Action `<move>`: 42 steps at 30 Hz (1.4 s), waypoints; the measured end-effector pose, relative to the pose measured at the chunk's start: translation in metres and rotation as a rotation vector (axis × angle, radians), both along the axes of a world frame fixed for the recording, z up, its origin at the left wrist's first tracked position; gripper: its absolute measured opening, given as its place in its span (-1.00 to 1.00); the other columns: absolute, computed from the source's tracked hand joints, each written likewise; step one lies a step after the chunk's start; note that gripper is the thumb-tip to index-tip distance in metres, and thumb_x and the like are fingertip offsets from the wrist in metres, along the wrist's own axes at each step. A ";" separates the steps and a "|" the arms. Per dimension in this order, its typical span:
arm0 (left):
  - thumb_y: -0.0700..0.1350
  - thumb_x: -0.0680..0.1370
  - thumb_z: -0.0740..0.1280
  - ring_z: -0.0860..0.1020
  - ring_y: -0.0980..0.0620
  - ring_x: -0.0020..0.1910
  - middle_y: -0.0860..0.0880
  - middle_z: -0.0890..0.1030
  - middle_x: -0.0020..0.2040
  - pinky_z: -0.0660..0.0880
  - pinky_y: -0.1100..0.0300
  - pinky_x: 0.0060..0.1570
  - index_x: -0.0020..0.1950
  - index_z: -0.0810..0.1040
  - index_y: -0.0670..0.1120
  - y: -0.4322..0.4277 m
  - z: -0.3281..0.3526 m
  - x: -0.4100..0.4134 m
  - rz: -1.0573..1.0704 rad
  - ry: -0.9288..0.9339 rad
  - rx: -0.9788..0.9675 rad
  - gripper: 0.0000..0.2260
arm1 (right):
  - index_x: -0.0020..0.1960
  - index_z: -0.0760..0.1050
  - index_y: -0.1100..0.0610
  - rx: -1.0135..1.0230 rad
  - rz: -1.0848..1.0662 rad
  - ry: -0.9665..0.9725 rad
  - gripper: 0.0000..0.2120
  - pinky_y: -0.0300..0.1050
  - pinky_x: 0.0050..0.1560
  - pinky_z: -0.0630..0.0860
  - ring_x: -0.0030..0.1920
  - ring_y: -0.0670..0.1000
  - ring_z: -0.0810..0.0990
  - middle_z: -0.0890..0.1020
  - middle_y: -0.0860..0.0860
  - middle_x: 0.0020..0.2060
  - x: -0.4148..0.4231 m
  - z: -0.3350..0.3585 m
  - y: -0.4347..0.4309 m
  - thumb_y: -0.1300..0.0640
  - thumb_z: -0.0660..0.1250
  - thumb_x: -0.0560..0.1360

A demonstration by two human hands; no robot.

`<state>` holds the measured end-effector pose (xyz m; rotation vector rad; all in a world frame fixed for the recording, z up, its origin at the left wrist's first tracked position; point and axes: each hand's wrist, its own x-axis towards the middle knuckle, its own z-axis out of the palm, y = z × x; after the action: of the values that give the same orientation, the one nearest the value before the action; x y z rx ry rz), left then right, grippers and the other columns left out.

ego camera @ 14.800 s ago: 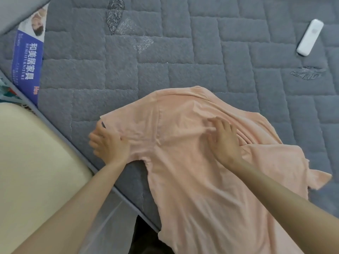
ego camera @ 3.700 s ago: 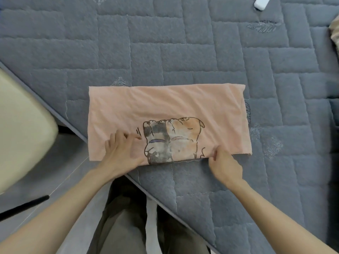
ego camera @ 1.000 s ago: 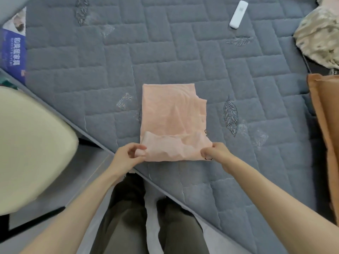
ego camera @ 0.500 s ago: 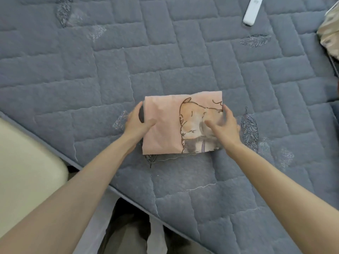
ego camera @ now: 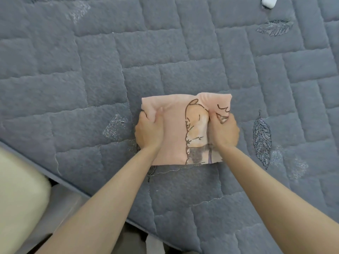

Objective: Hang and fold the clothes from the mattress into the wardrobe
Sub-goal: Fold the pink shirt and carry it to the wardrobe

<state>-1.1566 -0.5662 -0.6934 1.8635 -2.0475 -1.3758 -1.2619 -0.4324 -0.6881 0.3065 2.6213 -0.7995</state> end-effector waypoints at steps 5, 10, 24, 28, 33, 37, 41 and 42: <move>0.07 0.60 0.24 0.42 0.01 -0.24 0.08 0.42 -0.30 0.25 0.14 -0.22 -0.21 0.33 -0.08 -0.010 0.004 0.018 0.061 0.250 0.024 -0.71 | 0.01 0.43 0.07 -0.087 0.050 0.041 -0.67 -0.10 -0.10 0.29 -0.12 0.03 0.45 0.52 -0.11 -0.20 0.002 0.028 0.001 -0.20 0.25 0.50; 0.05 0.61 0.22 0.33 0.14 -0.34 0.10 0.35 -0.32 0.29 0.20 -0.27 -0.26 0.30 -0.05 -0.014 0.048 0.052 0.116 0.353 0.024 -0.70 | 0.03 0.39 0.07 -0.245 0.165 0.038 -0.70 -0.12 -0.20 0.30 -0.18 -0.20 0.47 0.52 -0.19 -0.22 0.017 0.082 0.001 -0.17 0.25 0.54; 0.03 0.61 0.23 0.52 0.12 -0.15 0.04 0.56 -0.09 0.44 0.35 -0.25 0.08 0.48 -0.08 0.072 0.197 0.273 0.529 0.473 -0.099 -0.80 | 0.06 0.41 0.00 -0.484 0.645 -0.058 -0.76 -0.06 -0.09 0.44 -0.06 -0.06 0.54 0.56 -0.17 -0.15 0.164 0.210 0.011 -0.14 0.27 0.52; 0.06 0.60 0.24 0.55 0.17 -0.09 0.12 0.58 -0.05 0.48 0.26 -0.13 0.04 0.48 0.07 0.130 0.247 0.353 0.752 0.516 -0.095 -0.89 | 0.14 0.35 -0.05 -0.524 0.860 -0.121 -0.72 0.04 0.06 0.49 0.03 0.01 0.55 0.56 -0.14 -0.06 0.231 0.249 0.017 -0.17 0.25 0.52; 0.05 0.59 0.25 0.55 0.06 -0.13 0.05 0.59 -0.12 0.48 0.17 -0.15 -0.05 0.49 0.05 0.199 0.313 0.453 1.016 0.492 -0.201 -0.89 | 0.32 0.39 0.00 -0.547 1.169 -0.227 -0.49 0.08 0.25 0.45 0.19 0.00 0.52 0.56 -0.07 0.19 0.325 0.303 0.021 -0.26 0.24 0.48; 0.01 0.59 0.28 0.57 -0.05 -0.07 -0.06 0.63 -0.06 0.50 0.02 -0.04 -0.05 0.52 -0.01 0.253 0.361 0.525 1.197 0.462 -0.266 -0.89 | 0.25 0.49 0.02 -0.600 1.377 -0.293 -0.54 0.02 0.25 0.45 0.17 -0.02 0.54 0.61 -0.06 0.13 0.406 0.348 0.028 -0.22 0.26 0.47; -0.01 0.59 0.28 0.56 -0.02 -0.07 -0.08 0.61 -0.04 0.48 0.04 -0.05 0.08 0.52 -0.10 0.306 0.403 0.591 1.352 0.455 -0.397 -0.82 | 0.12 0.54 0.05 -0.674 1.584 -0.362 -0.68 -0.02 0.15 0.49 0.07 -0.02 0.57 0.64 -0.05 0.02 0.492 0.392 0.037 -0.14 0.25 0.52; -0.01 0.59 0.27 0.57 0.03 -0.08 -0.02 0.62 -0.03 0.48 0.11 -0.08 0.10 0.52 -0.07 0.319 0.415 0.608 1.390 0.459 -0.432 -0.83 | 0.03 0.56 0.05 -0.699 1.638 -0.377 -0.73 -0.05 0.09 0.50 0.01 -0.02 0.58 0.65 -0.06 -0.05 0.515 0.405 0.041 -0.12 0.25 0.53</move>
<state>-0.5488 -0.2470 -0.2783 1.7843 -0.4274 -0.7121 -0.7466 -0.3911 -0.2834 -1.4657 1.2852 -0.7336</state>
